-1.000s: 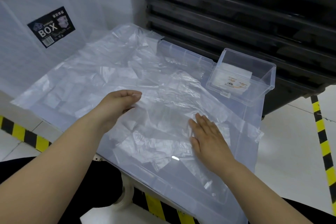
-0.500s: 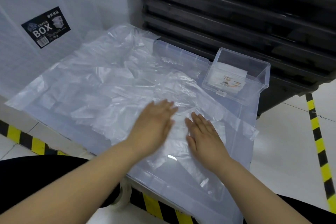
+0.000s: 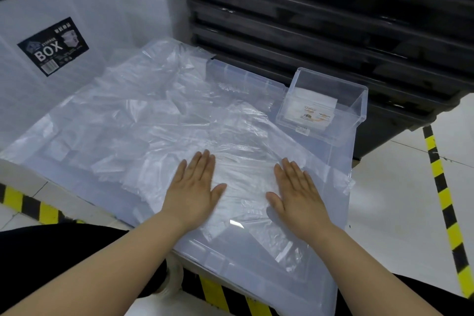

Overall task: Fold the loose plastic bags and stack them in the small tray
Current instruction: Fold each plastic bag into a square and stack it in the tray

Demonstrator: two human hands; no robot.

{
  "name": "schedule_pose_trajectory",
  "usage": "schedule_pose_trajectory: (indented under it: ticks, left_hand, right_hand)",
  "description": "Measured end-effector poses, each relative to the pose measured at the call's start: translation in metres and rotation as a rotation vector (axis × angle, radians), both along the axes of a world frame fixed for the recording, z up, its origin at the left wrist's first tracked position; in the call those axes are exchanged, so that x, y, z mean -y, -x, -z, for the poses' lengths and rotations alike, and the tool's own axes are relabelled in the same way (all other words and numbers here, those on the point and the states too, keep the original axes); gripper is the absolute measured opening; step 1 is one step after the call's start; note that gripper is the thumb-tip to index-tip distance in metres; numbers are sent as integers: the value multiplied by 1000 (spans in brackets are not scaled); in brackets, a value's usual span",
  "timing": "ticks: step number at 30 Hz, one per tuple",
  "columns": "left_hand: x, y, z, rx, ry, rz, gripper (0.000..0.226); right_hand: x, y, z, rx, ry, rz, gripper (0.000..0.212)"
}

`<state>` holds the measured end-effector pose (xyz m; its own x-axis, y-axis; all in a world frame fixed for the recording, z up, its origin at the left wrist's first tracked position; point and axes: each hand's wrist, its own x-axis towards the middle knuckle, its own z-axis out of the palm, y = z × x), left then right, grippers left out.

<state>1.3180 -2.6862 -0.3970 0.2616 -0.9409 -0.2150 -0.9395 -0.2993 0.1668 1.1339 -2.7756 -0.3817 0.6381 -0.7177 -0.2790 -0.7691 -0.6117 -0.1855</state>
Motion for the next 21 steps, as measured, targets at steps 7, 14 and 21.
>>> schedule_pose_trajectory:
  ticks: [7,14,21]
  left_hand:
    - [13,-22,-19,68,425,54,41]
    - [61,-20,-45,-20,-183,65,46]
    - [76,-19,-57,-30,-370,44,35]
  right_hand:
    - [1,0,-5,-9,-59,32,69]
    - [3,0,-7,16,-87,34,82]
    - [5,3,-9,51,-84,16,62]
